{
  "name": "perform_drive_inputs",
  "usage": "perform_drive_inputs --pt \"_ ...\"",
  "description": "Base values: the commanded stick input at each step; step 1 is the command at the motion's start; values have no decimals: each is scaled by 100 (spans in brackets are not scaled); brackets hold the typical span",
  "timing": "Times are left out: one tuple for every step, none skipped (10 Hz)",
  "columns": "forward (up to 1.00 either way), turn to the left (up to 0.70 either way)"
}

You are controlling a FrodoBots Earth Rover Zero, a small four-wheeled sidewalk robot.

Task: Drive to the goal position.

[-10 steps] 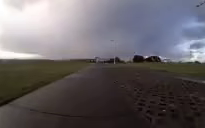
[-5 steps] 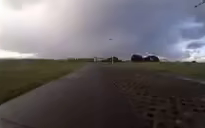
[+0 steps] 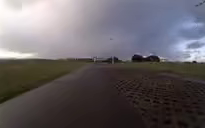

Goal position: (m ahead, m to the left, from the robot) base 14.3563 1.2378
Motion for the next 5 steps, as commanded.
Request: perform_drive_inputs --pt "70 0" --pt "70 0" --pt "70 0" --pt "70 0" --pt "70 0"
